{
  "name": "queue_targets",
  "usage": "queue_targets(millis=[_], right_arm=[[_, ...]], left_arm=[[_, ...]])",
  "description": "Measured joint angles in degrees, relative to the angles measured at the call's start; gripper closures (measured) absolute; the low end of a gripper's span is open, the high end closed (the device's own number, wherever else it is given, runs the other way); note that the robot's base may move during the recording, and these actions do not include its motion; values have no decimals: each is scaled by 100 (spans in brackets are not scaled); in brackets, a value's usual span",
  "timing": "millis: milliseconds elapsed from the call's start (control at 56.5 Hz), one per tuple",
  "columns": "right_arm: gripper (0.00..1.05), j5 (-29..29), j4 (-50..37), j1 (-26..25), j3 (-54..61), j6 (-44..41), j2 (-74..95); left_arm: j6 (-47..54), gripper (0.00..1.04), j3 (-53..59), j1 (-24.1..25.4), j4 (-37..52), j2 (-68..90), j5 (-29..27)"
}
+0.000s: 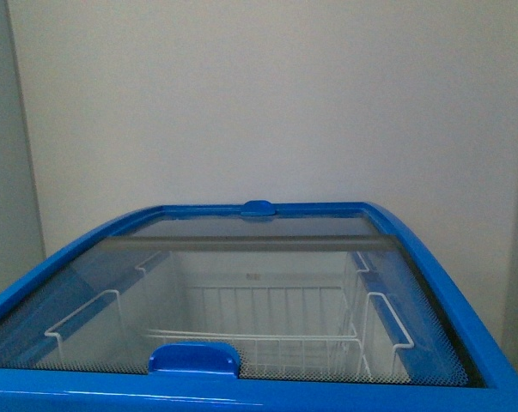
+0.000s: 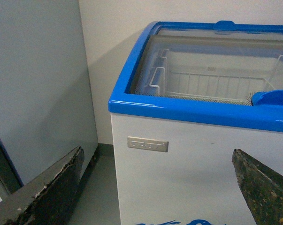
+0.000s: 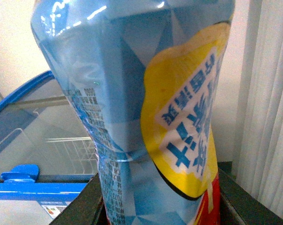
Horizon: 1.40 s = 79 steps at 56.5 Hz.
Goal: Put drink in fridge
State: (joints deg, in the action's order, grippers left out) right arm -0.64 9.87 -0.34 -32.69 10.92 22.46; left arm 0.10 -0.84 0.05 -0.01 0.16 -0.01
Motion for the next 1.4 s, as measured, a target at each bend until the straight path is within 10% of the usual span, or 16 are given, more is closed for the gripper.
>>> queue_targets(millis=[177, 478, 690, 1009, 1398], right_arm=[[64, -7, 0, 0, 0, 2, 0], [64, -2, 0, -2, 0, 0, 0], [64, -2, 0, -2, 0, 0, 0], [64, 0, 0, -2, 0, 0, 0], [64, 0, 0, -2, 0, 0, 0]], left_arm=[[-551, 8, -133, 201, -101, 422, 675], [352, 8, -2645, 463, 3453, 6229, 1998], [2385, 8, -4293, -490, 1912, 7558, 3805], [5014, 8, -5449, -935, -118, 8660, 4048], [5663, 8, -5831, -931, -229, 9217, 4030]])
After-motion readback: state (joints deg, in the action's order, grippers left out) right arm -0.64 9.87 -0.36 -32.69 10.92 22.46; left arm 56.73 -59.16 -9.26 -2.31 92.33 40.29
